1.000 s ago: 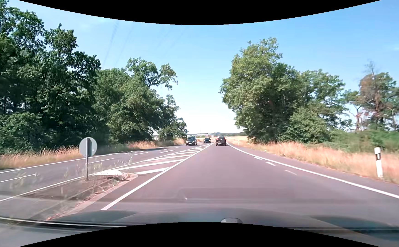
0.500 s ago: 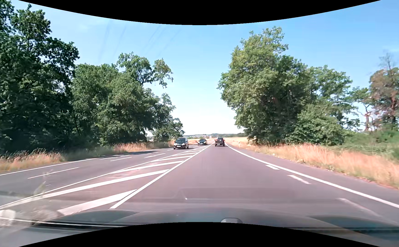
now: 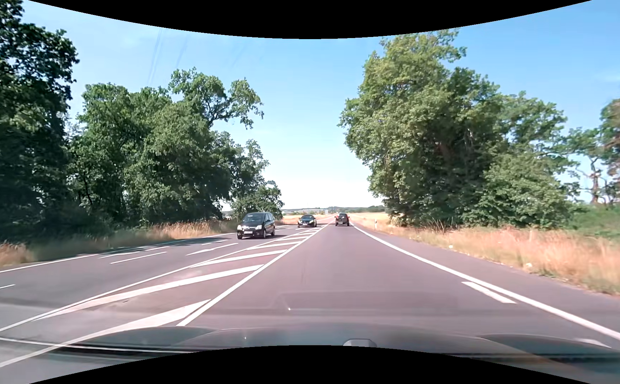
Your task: Follow the waypoints while adhering to traffic rules and regulations
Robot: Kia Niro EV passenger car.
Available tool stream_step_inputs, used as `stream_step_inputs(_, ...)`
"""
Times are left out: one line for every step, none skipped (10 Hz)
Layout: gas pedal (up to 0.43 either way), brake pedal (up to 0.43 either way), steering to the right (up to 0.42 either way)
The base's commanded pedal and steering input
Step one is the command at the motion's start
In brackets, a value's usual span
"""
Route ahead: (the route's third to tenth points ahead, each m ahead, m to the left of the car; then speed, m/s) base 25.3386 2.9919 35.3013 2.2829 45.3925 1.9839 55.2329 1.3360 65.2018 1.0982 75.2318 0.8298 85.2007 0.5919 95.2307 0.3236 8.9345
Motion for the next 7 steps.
stream_step_inputs(0.268, 0.000, 0.000)
stream_step_inputs(0.268, 0.000, 0.000)
stream_step_inputs(0.280, 0.000, 0.000)
stream_step_inputs(0.280, 0.000, 0.000)
stream_step_inputs(0.280, 0.000, 0.000)
stream_step_inputs(0.280, 0.000, -0.001)
stream_step_inputs(0.280, 0.000, -0.001)
